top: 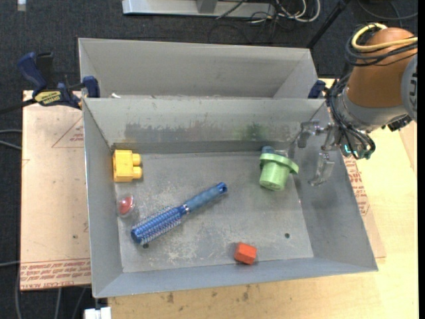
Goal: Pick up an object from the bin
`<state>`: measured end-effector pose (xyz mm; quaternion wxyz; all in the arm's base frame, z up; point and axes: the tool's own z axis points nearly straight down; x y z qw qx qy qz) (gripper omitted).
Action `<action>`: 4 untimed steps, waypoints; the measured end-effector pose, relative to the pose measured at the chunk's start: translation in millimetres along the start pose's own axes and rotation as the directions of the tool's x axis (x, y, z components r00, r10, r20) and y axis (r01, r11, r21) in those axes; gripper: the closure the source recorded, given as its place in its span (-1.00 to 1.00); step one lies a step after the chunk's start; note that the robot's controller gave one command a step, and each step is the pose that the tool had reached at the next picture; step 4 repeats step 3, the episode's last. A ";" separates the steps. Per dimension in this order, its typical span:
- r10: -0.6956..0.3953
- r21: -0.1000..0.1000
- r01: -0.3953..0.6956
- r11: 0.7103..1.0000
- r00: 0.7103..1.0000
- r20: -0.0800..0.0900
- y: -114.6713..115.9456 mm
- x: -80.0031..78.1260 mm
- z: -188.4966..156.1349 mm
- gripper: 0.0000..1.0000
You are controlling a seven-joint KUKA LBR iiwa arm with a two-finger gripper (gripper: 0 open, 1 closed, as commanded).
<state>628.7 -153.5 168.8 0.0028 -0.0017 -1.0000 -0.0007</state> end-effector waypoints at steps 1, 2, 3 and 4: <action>-0.454 0.000 0.454 0.891 0.891 0.006 50.6 -19.5 100.1 -1.00; -0.453 0.006 0.453 0.891 0.891 0.011 48.9 -21.8 95.5 1.00; -0.468 0.010 0.468 0.884 0.883 0.016 64.5 -15.7 -60.4 1.00; -0.468 0.010 0.468 0.884 0.883 0.016 64.5 -15.7 -60.4 1.00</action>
Offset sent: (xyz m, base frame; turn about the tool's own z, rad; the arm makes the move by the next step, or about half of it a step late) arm 0.0189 0.0480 -0.0988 -0.4725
